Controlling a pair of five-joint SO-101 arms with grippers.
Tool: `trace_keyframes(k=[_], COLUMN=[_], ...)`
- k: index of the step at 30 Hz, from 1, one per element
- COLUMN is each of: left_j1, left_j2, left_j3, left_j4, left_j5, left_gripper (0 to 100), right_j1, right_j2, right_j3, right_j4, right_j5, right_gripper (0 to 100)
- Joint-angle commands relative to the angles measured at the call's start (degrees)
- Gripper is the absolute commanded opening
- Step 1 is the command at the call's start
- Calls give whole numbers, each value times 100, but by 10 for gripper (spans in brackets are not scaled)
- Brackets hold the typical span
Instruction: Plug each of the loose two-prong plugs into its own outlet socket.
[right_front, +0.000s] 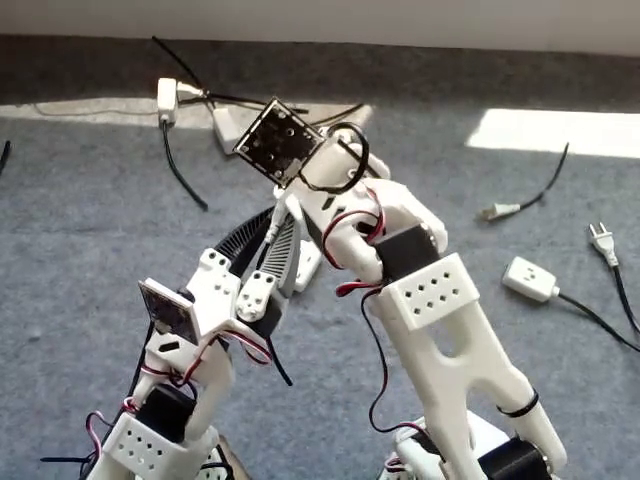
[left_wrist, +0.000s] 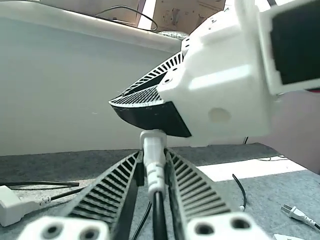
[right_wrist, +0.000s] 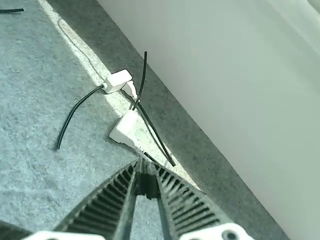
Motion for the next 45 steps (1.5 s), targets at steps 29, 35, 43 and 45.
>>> trace_keyframes(k=[29,35,43,45], left_j1=[-673,-708,-699,-699], left_j2=[-40,954,4857,5736], left_j3=[-1121,-1921,-5007,-5895], left_j4=[2585,2813,4220,4905], left_j5=[-9,-229,-264,-492], left_gripper=[7,7,7,7], right_j1=[945,936,936,936], right_j2=[92,374,374,374], right_j3=[-3169,-3547,-3547,-3547], right_j4=[2844,3125,3125,3125], right_j5=[-993,-993,-993,-993], right_gripper=[6,6,6,6])
